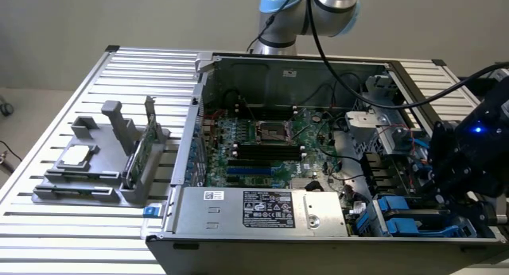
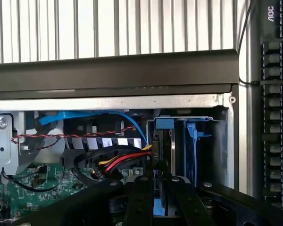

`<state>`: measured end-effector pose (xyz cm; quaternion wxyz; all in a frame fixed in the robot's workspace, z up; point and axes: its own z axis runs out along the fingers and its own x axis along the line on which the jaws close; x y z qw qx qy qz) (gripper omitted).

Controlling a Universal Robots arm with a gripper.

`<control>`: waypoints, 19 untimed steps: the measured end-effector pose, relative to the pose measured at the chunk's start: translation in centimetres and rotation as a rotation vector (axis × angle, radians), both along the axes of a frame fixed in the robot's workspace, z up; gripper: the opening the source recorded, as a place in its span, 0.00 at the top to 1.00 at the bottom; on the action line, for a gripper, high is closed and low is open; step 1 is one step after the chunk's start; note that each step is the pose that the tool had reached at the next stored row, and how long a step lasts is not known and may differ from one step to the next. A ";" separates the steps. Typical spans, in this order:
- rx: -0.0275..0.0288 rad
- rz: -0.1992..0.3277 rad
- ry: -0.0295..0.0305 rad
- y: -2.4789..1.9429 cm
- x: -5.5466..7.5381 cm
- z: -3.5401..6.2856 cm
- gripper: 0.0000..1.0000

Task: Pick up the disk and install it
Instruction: 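Insert the first disk wire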

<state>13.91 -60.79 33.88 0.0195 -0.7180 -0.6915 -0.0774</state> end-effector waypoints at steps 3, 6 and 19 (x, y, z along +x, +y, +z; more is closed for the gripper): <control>-0.0002 -0.001 -0.0028 -0.08 0.0 -0.02 0.84; 0.0000 -0.001 -0.0055 -0.14 0.0 -0.04 0.84; -0.0006 -0.001 -0.0224 -0.28 -0.4 -0.08 0.84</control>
